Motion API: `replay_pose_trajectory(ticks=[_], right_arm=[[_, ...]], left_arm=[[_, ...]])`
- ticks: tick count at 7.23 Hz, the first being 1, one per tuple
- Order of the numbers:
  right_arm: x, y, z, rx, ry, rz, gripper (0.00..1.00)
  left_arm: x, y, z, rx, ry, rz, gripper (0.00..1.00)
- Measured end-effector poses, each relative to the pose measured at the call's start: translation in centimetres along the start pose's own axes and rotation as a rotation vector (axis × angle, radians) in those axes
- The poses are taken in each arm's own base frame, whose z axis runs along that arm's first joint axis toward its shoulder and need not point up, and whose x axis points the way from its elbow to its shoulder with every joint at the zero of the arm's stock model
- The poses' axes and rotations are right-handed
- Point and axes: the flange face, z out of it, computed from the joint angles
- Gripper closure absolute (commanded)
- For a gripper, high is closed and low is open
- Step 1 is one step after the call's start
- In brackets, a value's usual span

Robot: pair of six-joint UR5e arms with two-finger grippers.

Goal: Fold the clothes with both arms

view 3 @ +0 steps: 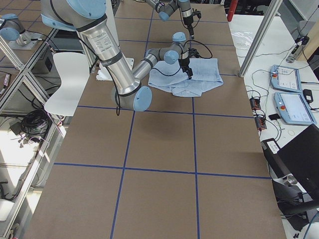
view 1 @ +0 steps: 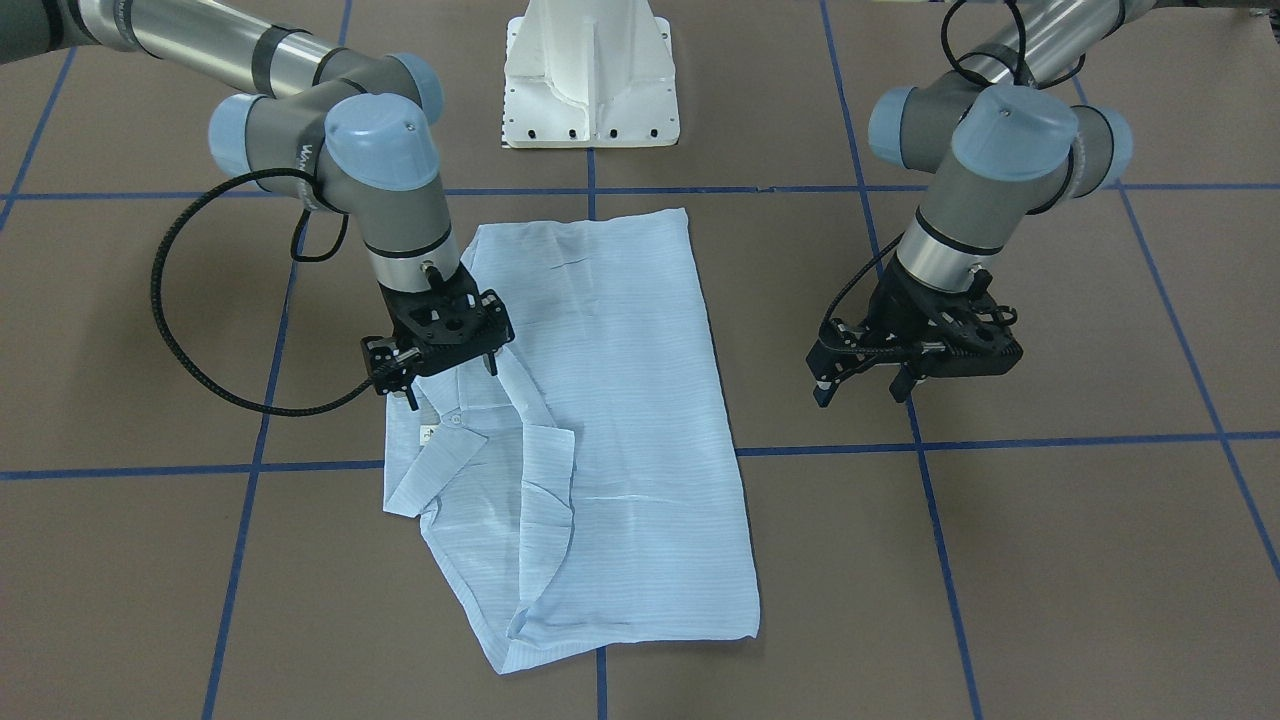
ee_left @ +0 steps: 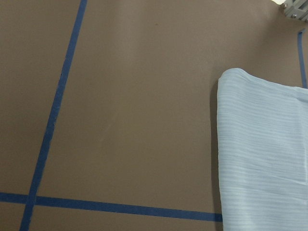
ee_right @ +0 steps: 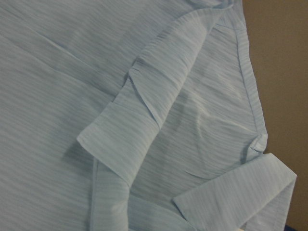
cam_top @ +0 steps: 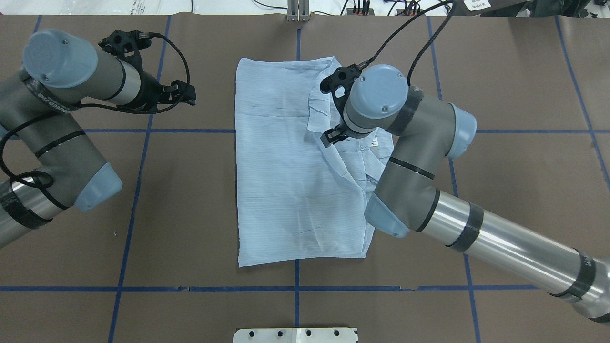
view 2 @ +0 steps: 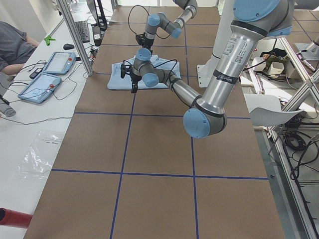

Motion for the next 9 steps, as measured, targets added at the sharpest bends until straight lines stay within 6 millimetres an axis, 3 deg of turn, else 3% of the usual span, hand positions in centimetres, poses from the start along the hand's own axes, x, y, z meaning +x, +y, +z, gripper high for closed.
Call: replay_pose_trajectory(ticks=[2,3,9], right_arm=[[-4.5,-1.9,2.6,-0.006,0.037,0.024,0.0],[-5.5,-2.0,3.7,-0.014,0.052,0.027,0.0],[-3.7,0.1,6.8,-0.061,0.096,0.034,0.0]], left_arm=[[-0.4,-0.1,0.7,0.002,0.005,0.001,0.0],[-0.5,-0.2,1.0,0.003,0.011,0.003,0.0],[-0.4,-0.1,1.1,0.004,0.017,0.004,0.0]])
